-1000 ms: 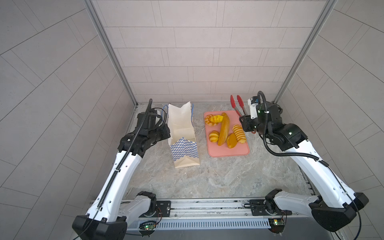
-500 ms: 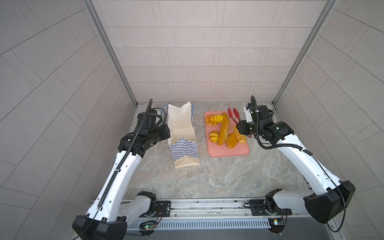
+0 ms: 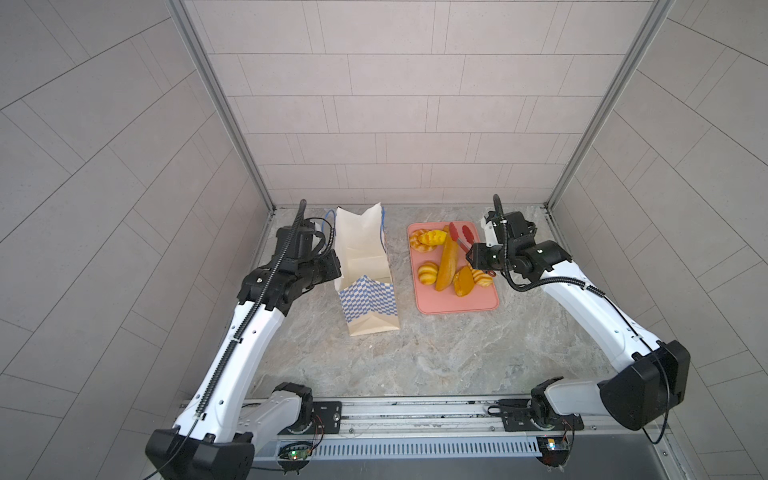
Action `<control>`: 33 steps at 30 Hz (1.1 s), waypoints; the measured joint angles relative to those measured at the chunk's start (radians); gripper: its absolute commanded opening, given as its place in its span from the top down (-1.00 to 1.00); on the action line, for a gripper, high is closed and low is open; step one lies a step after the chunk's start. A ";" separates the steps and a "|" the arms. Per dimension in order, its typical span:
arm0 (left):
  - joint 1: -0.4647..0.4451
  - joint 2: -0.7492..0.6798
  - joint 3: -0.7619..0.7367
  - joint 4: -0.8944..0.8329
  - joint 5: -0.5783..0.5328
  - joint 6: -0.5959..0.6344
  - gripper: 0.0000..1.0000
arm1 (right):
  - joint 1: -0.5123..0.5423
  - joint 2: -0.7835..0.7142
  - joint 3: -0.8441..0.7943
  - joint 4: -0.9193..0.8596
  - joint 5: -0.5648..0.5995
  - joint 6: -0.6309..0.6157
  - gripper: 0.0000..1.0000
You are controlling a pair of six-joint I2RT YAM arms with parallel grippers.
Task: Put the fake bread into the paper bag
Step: 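Lower the tongs onto the long yellow baguette and clamp it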
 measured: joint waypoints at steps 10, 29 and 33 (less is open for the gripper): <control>0.000 0.000 -0.002 0.000 0.000 0.000 0.74 | -0.005 0.053 -0.008 0.024 -0.003 0.003 -0.08; 0.000 0.000 -0.002 0.000 0.000 0.001 0.74 | -0.005 0.156 -0.008 0.068 -0.004 0.003 -0.07; 0.000 0.000 -0.002 0.000 0.000 0.001 0.74 | -0.005 0.178 -0.008 0.073 -0.004 0.004 -0.05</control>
